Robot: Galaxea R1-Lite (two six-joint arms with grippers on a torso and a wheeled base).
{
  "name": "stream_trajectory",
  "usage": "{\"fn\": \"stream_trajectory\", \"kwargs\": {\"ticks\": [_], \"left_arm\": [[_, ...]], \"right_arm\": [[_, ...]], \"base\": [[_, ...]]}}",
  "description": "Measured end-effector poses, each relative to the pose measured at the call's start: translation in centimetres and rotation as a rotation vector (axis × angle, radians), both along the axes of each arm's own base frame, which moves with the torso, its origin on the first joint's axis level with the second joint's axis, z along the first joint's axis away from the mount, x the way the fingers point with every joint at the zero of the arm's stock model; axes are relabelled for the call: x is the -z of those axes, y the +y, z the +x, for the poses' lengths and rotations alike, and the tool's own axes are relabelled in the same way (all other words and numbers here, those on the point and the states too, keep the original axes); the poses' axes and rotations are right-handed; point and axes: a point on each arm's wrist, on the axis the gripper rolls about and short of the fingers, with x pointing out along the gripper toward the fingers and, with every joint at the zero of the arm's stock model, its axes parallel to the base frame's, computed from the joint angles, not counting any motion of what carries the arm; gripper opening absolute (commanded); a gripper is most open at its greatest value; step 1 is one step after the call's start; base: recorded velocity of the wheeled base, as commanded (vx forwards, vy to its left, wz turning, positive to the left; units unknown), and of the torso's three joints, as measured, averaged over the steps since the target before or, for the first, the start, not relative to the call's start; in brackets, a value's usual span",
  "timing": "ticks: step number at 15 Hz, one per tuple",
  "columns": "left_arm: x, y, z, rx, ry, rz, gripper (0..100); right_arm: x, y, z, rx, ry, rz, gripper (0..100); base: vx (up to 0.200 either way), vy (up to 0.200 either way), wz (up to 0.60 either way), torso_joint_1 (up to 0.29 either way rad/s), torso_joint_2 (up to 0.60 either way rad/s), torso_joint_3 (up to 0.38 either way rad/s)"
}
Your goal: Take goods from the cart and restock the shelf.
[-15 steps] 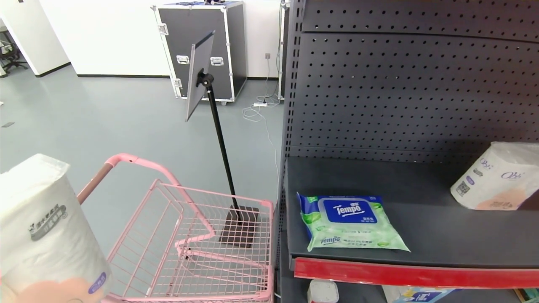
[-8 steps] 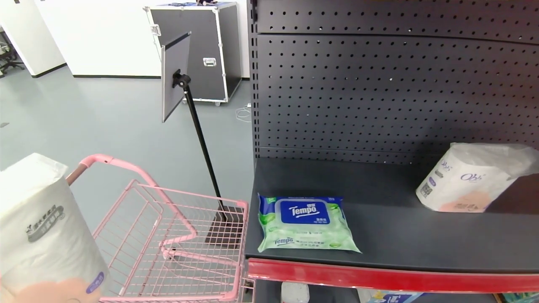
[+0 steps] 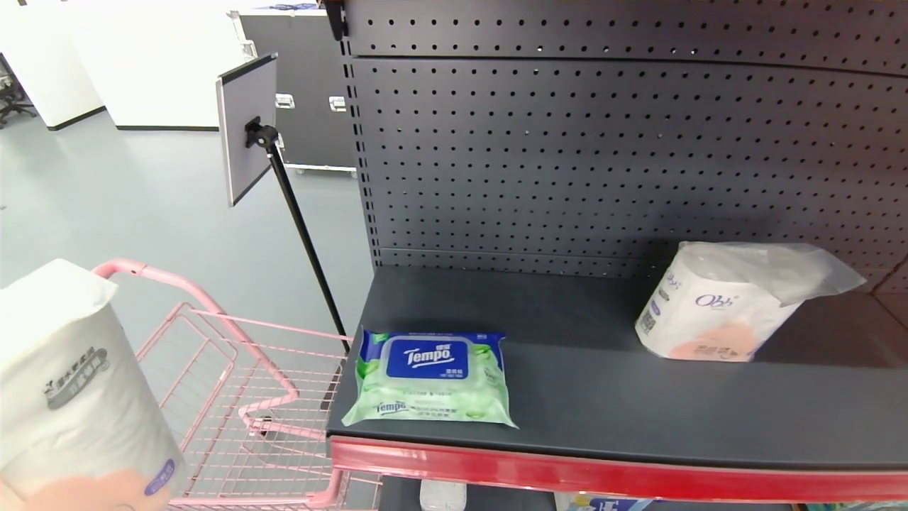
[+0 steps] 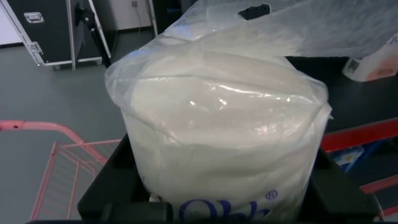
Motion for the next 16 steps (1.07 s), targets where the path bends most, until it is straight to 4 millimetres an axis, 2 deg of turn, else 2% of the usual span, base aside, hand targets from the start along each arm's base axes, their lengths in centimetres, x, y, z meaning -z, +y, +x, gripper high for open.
{"fn": "stream_trajectory", "kwargs": {"ticks": [16], "left_arm": [[-0.05,-0.01,0.00,0.006,-0.006,0.015,0]], "right_arm": [[0.01,0.01,0.00,-0.003,0.001,-0.001,100]], "base": [[0.000,-0.200,0.00,0.003,0.01,0.006]]}}
